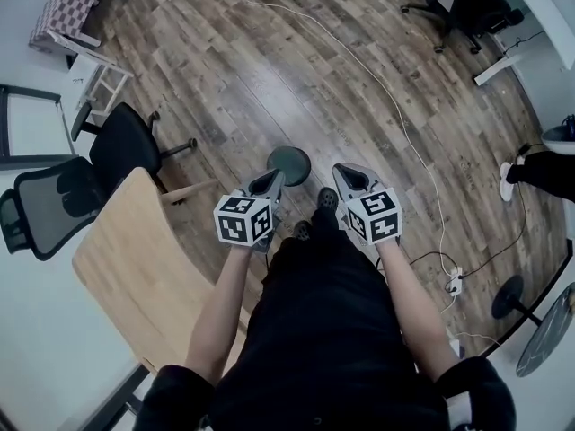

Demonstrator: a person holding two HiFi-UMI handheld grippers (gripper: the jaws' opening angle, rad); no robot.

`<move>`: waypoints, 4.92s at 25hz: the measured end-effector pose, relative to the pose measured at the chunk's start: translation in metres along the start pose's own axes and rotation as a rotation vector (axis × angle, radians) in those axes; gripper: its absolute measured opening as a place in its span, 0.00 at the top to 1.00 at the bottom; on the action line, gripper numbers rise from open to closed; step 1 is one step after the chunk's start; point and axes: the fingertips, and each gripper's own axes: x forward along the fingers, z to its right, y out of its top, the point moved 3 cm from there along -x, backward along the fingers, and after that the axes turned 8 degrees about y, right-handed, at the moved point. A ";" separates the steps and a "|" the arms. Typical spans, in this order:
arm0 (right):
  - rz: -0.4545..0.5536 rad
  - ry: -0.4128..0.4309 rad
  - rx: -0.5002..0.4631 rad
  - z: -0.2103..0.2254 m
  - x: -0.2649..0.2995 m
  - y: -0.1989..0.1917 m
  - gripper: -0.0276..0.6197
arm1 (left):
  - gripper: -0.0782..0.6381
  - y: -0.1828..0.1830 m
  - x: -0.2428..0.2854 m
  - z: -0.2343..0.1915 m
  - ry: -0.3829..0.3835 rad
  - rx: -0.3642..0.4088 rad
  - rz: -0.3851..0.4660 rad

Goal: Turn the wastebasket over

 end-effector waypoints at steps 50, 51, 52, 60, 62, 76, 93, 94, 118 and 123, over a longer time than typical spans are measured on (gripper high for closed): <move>-0.433 0.092 0.142 0.105 0.280 -0.243 0.55 | 0.46 -0.234 0.248 -0.190 -0.020 -0.012 -0.421; -0.439 0.095 0.143 0.108 0.283 -0.248 0.55 | 0.46 -0.237 0.252 -0.193 -0.024 -0.004 -0.427; -0.447 0.099 0.142 0.110 0.287 -0.253 0.55 | 0.44 -0.240 0.255 -0.195 -0.026 0.003 -0.435; -0.474 0.151 0.124 0.123 0.317 -0.284 0.51 | 0.40 -0.270 0.285 -0.225 -0.016 0.012 -0.430; -0.495 0.177 0.106 0.126 0.326 -0.292 0.51 | 0.39 -0.281 0.296 -0.233 -0.016 0.020 -0.434; -0.609 0.241 0.120 0.147 0.385 -0.356 0.48 | 0.38 -0.345 0.339 -0.283 -0.051 0.019 -0.532; -0.635 0.278 0.169 0.158 0.423 -0.396 0.47 | 0.38 -0.374 0.374 -0.297 -0.140 -0.087 -0.556; -0.642 0.284 0.161 0.158 0.425 -0.397 0.47 | 0.38 -0.373 0.376 -0.296 -0.149 -0.097 -0.557; -0.724 0.361 0.214 0.162 0.437 -0.402 0.46 | 0.37 -0.384 0.387 -0.297 -0.192 -0.179 -0.609; -0.772 0.353 0.205 0.161 0.438 -0.398 0.46 | 0.37 -0.384 0.384 -0.298 -0.176 -0.172 -0.614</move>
